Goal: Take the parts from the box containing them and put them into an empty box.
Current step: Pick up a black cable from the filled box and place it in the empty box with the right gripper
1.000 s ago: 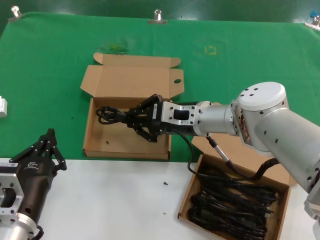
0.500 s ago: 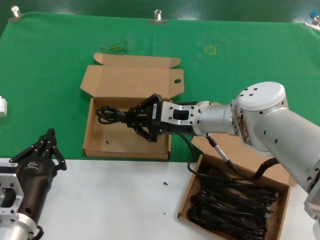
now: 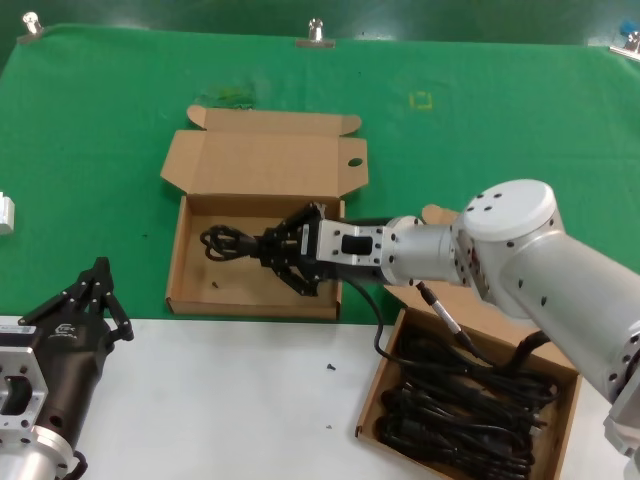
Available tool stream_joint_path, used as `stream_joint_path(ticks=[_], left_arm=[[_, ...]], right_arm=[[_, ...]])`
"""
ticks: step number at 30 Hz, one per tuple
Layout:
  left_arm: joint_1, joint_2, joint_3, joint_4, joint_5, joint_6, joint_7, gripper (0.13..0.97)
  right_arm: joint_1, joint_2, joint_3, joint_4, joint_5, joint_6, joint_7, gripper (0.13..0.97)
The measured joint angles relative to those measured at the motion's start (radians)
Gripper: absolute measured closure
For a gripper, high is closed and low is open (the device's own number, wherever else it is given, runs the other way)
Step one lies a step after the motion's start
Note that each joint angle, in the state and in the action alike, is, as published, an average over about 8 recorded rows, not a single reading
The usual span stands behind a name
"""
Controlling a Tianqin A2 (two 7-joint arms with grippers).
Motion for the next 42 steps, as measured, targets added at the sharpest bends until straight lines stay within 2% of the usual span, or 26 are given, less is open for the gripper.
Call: stream_joint_path(ticks=[22, 42], left_arm=[[0.0, 0.0, 0.0, 0.0, 0.0, 0.0, 0.0, 0.958], [0.0, 0.0, 0.0, 0.0, 0.0, 0.0, 0.0, 0.958]], right_arm=[[-0.071, 0.0, 0.0, 0.074, -0.044, 0.163, 0.052, 0.894], [-0.107, 0.0, 0.0, 0.105, -0.036, 0.239, 0.02, 0.894]])
